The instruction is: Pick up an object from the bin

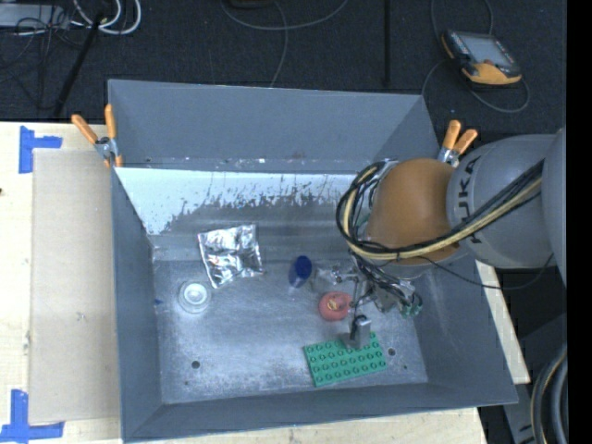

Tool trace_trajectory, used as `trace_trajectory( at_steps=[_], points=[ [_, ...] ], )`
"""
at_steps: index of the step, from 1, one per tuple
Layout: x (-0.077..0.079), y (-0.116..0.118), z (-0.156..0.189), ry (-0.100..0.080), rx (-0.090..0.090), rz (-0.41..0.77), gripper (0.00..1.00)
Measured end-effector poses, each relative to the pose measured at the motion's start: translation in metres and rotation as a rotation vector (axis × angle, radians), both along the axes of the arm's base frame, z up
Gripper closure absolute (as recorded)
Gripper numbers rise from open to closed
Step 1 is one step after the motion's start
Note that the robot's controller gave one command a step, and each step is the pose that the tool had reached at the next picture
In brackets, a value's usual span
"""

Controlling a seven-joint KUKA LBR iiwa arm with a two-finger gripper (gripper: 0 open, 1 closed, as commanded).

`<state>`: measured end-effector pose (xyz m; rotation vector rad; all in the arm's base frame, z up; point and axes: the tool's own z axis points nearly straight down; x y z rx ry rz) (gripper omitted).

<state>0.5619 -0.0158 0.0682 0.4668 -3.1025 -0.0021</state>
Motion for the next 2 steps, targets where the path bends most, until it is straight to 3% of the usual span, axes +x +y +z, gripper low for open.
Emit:
trace_trajectory(
  at_steps=[1, 2],
  points=[
    [0.0006, 0.0003, 0.0002, -0.001, 0.0, 0.003, 0.0],
    [0.0015, 0.0004, 0.0012, -0.003, 0.0, 0.004, 1.0]
  ],
)
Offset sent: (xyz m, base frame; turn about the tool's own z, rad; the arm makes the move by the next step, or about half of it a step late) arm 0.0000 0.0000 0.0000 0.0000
